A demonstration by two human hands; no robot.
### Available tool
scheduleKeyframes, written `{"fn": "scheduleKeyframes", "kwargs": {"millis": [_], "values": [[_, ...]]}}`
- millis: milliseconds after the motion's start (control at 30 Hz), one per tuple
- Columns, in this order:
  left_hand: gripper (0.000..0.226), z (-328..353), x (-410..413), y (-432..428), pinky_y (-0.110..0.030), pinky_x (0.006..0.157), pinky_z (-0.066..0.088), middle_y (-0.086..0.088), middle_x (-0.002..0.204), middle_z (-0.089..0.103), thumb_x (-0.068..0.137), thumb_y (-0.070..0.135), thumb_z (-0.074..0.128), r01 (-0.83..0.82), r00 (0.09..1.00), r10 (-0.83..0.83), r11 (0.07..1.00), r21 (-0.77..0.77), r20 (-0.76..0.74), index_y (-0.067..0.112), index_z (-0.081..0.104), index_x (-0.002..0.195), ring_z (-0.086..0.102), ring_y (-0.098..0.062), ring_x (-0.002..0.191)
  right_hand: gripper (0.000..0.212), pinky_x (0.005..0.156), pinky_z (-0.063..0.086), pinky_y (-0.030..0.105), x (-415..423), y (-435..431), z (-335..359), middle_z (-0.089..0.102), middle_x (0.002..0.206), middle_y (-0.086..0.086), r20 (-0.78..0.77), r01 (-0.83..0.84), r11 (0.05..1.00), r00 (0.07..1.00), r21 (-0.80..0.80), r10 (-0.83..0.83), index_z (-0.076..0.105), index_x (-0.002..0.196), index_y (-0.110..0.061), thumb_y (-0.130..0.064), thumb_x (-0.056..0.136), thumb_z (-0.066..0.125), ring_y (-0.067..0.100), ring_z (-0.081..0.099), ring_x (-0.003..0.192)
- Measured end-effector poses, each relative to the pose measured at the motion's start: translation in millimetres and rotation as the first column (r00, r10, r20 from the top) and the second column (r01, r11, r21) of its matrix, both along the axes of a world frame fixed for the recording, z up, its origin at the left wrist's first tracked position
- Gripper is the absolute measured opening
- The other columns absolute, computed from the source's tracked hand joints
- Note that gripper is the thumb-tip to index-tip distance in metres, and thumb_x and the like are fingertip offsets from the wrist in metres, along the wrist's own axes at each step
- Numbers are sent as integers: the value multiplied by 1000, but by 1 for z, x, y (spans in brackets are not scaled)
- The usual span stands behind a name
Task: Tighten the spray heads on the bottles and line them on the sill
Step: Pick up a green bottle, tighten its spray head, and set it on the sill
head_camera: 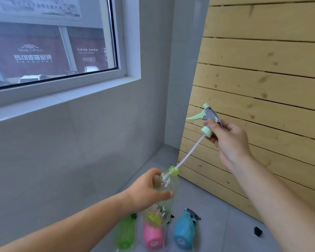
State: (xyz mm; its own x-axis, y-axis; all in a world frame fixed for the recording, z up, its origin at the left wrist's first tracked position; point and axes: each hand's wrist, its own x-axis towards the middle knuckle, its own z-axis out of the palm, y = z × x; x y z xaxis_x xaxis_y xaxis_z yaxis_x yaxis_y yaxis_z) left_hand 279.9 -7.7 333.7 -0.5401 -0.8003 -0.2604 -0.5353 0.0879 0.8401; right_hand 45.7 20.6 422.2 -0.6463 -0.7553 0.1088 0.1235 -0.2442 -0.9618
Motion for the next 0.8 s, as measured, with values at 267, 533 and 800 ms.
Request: {"fn": "scheduleKeyframes", "kwargs": {"millis": [267, 533, 800], "values": [[32, 19, -11, -3, -16, 67, 52, 9, 81, 65, 86, 23, 82, 74, 965, -27, 982, 172, -260, 24, 63, 112, 63, -1, 67, 18, 92, 57, 45, 23, -4, -36, 76, 97, 18, -64, -340, 918, 931, 205, 359, 60, 106, 0, -10, 91, 64, 25, 71, 92], [47, 14, -13, -12, -59, 101, 53, -25, 114, 72, 72, 41, 87, 102, 951, -36, 974, 203, -306, 26, 68, 113, 70, -26, 90, 25, 94, 55, 42, 8, 3, -46, 73, 109, 17, -189, -503, 815, 805, 287, 563, 59, 118, -10, -7, 93, 61, 23, 67, 99], [48, 16, -21, -18, -62, 96, 52, -34, 115, 67, 71, 37, 88, 113, 940, -41, 974, 196, -338, 22, 69, 113, 64, -27, 85, 49, 98, 50, 52, 0, 3, -46, 67, 103, 11, -165, -572, 752, 749, 329, 642, 56, 126, -12, -1, 79, 62, 22, 65, 100]]}}
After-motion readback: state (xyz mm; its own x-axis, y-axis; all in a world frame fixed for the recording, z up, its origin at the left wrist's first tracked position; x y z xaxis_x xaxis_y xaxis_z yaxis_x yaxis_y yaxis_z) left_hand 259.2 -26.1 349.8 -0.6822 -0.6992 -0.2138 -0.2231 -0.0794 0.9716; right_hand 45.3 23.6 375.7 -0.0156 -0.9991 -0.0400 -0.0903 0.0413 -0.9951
